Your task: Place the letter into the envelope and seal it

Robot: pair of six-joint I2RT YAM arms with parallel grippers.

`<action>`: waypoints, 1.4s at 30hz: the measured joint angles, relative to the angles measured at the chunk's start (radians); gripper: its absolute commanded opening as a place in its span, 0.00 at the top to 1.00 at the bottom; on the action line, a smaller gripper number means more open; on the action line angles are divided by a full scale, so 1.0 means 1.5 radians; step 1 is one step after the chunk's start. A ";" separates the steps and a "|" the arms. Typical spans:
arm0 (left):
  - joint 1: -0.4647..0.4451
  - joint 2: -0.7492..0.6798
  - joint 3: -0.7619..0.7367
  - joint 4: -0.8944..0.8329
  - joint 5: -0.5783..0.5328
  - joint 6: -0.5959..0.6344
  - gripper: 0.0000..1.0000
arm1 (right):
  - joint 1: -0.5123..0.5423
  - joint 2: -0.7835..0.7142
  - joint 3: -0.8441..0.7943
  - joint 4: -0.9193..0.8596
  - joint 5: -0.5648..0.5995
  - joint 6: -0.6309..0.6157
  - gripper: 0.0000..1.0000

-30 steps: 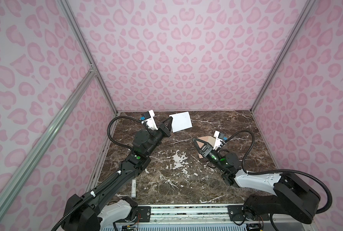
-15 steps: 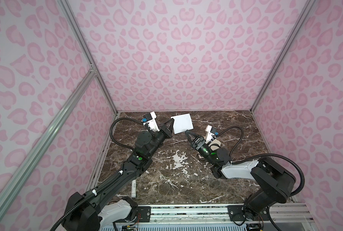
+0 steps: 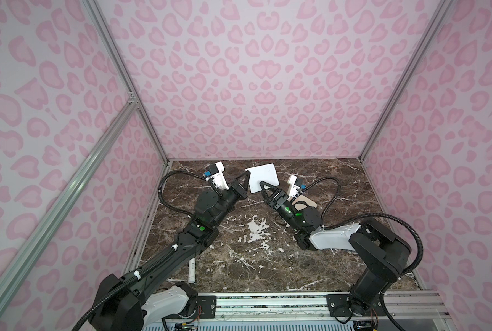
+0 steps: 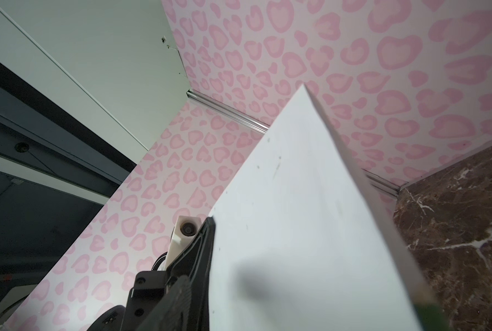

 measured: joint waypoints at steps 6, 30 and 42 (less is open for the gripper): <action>0.000 0.000 -0.006 0.001 0.001 -0.001 0.96 | -0.001 -0.010 0.002 0.007 0.008 -0.003 0.69; 0.000 -0.247 0.013 -0.307 -0.122 0.222 0.21 | -0.048 -0.073 0.121 -0.376 -0.126 -0.132 1.00; 0.001 -0.324 -0.001 -0.471 -0.174 0.296 0.21 | -0.050 0.139 0.464 -1.050 -0.283 -0.386 1.00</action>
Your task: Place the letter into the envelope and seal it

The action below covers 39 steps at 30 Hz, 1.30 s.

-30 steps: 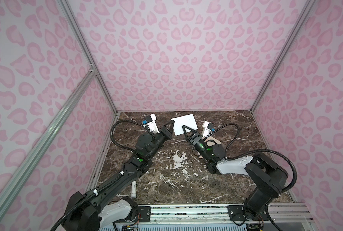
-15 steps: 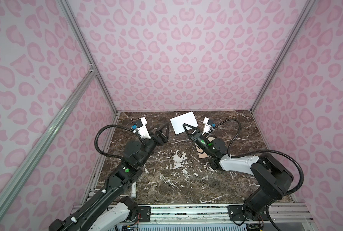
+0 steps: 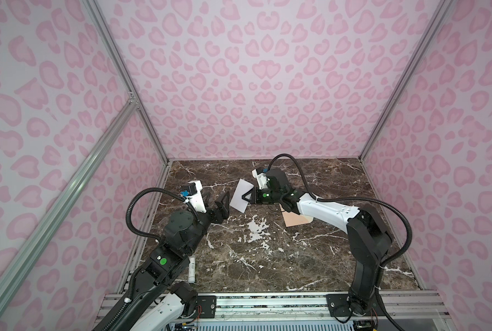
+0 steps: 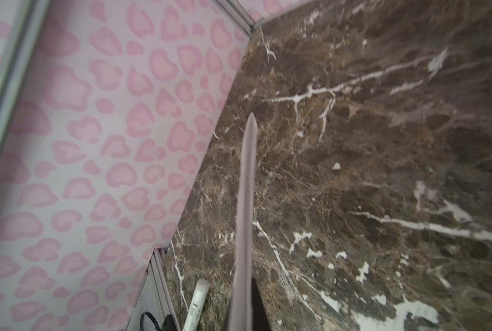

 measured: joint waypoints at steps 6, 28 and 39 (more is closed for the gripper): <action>0.001 -0.028 -0.007 -0.019 -0.026 0.019 0.20 | 0.001 0.104 0.120 -0.158 -0.063 -0.049 1.00; 0.003 -0.021 -0.047 -0.019 -0.026 0.025 0.20 | 0.001 0.347 0.408 -0.451 -0.081 -0.128 0.69; 0.004 -0.034 -0.051 -0.020 -0.027 0.034 0.21 | 0.003 0.356 0.463 -0.542 -0.003 -0.156 0.35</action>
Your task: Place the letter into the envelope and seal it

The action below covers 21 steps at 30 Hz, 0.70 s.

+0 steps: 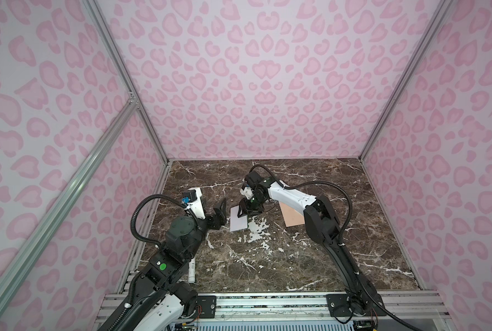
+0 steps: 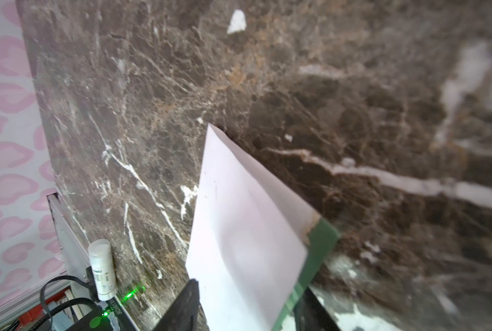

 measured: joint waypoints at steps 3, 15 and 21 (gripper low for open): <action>0.000 0.000 0.000 -0.001 0.000 0.000 0.21 | 0.000 -0.018 0.000 -0.020 0.025 -0.007 0.25; 0.000 -0.005 0.020 -0.052 -0.003 -0.027 0.22 | -0.015 -0.211 -0.137 -0.028 0.140 -0.029 0.21; 0.000 0.031 0.020 -0.073 0.010 -0.069 0.30 | -0.066 -0.354 -0.323 0.036 0.189 -0.034 0.25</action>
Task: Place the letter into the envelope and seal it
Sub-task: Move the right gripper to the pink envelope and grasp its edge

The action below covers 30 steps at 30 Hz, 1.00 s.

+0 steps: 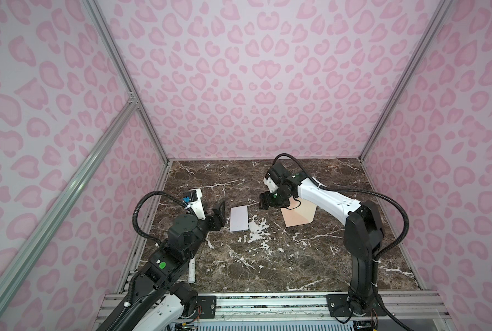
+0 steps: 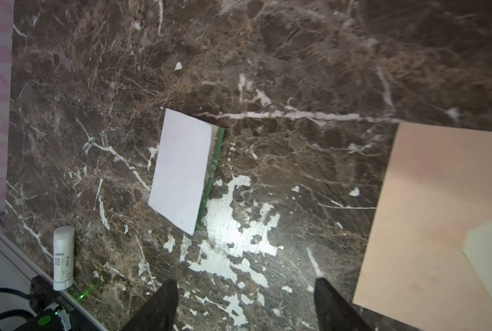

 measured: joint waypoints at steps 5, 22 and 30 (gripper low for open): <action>0.000 0.073 0.001 -0.006 0.046 -0.043 0.31 | -0.066 -0.109 -0.158 0.071 0.029 -0.009 0.27; -0.011 0.402 0.061 0.110 0.292 -0.136 0.24 | -0.346 -0.251 -0.447 0.299 -0.014 0.007 0.34; -0.012 0.467 0.075 0.149 0.333 -0.145 0.25 | -0.373 -0.188 -0.486 0.397 -0.063 0.026 0.40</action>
